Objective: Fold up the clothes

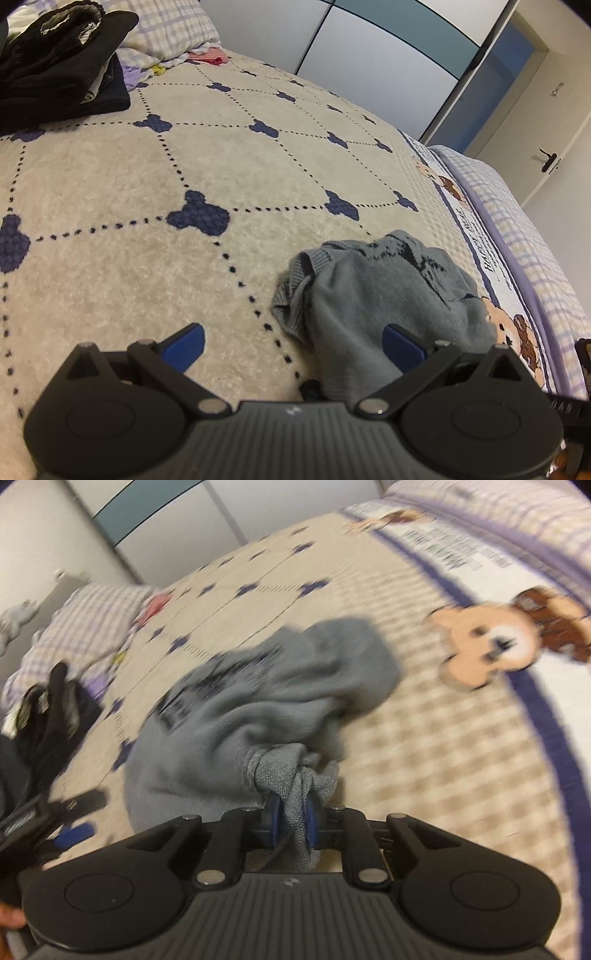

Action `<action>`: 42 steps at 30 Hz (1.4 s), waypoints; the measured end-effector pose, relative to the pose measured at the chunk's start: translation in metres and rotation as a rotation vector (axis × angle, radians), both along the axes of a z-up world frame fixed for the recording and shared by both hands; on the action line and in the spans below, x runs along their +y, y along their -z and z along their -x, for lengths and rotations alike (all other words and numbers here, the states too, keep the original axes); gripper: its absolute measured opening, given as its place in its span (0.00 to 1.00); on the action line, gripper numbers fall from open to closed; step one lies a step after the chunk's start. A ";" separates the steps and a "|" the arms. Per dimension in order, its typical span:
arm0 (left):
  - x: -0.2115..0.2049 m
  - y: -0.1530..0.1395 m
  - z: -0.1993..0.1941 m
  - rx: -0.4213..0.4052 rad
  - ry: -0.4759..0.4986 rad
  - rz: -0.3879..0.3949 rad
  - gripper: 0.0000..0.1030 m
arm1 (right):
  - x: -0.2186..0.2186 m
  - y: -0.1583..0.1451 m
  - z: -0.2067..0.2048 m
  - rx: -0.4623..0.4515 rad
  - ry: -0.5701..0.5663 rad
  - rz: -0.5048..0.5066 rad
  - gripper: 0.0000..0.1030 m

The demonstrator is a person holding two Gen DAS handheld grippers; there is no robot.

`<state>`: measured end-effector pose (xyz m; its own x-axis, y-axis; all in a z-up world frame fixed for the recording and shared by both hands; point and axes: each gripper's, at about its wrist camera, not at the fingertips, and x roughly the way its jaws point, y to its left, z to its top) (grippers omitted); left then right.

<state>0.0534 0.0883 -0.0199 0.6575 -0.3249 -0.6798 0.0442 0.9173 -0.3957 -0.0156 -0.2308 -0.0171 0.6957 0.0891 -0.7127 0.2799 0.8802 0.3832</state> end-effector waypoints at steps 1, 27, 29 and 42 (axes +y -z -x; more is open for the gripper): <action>0.001 0.000 0.001 -0.001 0.002 0.003 1.00 | -0.006 -0.002 0.003 -0.008 0.020 0.016 0.15; -0.015 0.020 -0.027 -0.005 0.067 0.047 0.95 | -0.063 -0.008 0.001 0.085 0.199 0.181 0.42; -0.018 0.024 -0.030 0.001 0.064 0.076 0.92 | -0.063 -0.008 0.002 0.084 0.208 0.185 0.48; -0.022 0.025 -0.025 0.059 0.054 0.093 0.85 | -0.019 -0.013 0.005 0.020 -0.013 0.139 0.49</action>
<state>0.0789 0.0658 -0.0449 0.5968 -0.4225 -0.6822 0.0670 0.8734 -0.4824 -0.0208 -0.2500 -0.0043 0.6806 -0.0031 -0.7326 0.2748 0.9281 0.2514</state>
